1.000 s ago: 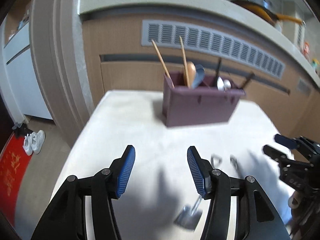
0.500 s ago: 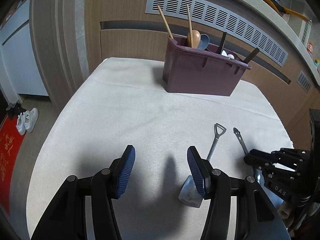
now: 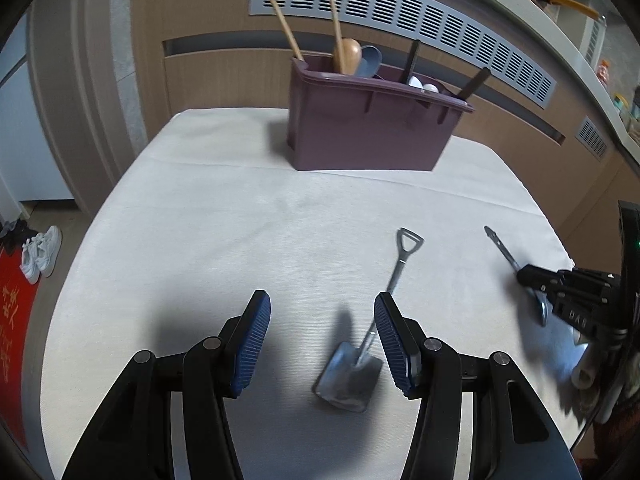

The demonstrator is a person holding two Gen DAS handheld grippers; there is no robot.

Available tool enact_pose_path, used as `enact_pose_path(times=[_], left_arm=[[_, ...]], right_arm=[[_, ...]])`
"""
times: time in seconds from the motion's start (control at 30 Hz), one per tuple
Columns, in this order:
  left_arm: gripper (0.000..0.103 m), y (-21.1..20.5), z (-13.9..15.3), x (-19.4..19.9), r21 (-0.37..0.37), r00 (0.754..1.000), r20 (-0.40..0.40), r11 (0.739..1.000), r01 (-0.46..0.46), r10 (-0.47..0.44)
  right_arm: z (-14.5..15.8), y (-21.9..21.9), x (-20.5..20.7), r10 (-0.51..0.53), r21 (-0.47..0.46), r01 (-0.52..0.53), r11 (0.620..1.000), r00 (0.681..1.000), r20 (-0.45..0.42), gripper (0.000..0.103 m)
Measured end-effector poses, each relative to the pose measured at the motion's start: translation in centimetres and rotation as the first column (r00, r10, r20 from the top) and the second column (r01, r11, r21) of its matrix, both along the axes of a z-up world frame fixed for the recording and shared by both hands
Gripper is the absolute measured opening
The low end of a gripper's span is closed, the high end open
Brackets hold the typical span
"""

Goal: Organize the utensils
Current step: 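Grasp the metal shovel spoon with the left tool while the right tool grasps the smiley spoon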

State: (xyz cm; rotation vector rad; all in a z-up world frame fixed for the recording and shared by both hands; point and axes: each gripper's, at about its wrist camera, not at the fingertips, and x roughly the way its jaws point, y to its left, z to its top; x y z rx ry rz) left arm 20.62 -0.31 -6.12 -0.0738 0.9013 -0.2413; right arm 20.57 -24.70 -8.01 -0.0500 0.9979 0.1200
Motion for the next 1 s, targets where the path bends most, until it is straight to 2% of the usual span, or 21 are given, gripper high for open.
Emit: enact_pose_path(times=[0.17, 0.37, 0.47, 0.63, 0.8, 1.0], left_arm=[[0.055, -2.5, 0.3, 1.2, 0.011, 0.990, -0.010, 0.990, 0.142, -0.142], [0.051, -6.3, 0.0, 3.9, 0.034, 0.955, -0.061, 0.956, 0.292, -0.290], [0.046, -7.5, -0.6, 5.7, 0.059, 0.948, -0.094, 0.949, 0.310, -0.304], [0.039, -8.8, -1.8, 7.7, 0.100, 0.935, -0.152, 0.936, 0.336, -0.320], [0.037, -10.0, -2.1, 8.3, 0.144, 0.932, -0.155, 0.925, 0.350, -0.329], [0.037, -10.5, -2.2, 8.7, 0.147, 0.938, -0.185, 0.936, 0.321, -0.292]], right_arm=[[0.2, -1.4, -0.1, -0.009, 0.109, 0.010, 0.994, 1.000, -0.004, 0.007], [1.4, -1.3, -1.1, -0.002, 0.144, -0.008, 0.990, 0.998, 0.071, 0.007], [1.4, -1.4, -1.1, -0.007, 0.148, -0.006, 0.989, 0.996, 0.085, 0.007], [0.4, -1.6, -1.2, -0.012, 0.162, 0.003, 0.987, 0.998, 0.058, 0.007], [0.7, -1.9, -1.3, -0.013, 0.179, 0.000, 0.984, 0.997, 0.075, 0.007], [0.8, -2.2, -1.3, -0.036, 0.172, 0.020, 0.985, 0.995, 0.092, 0.007]])
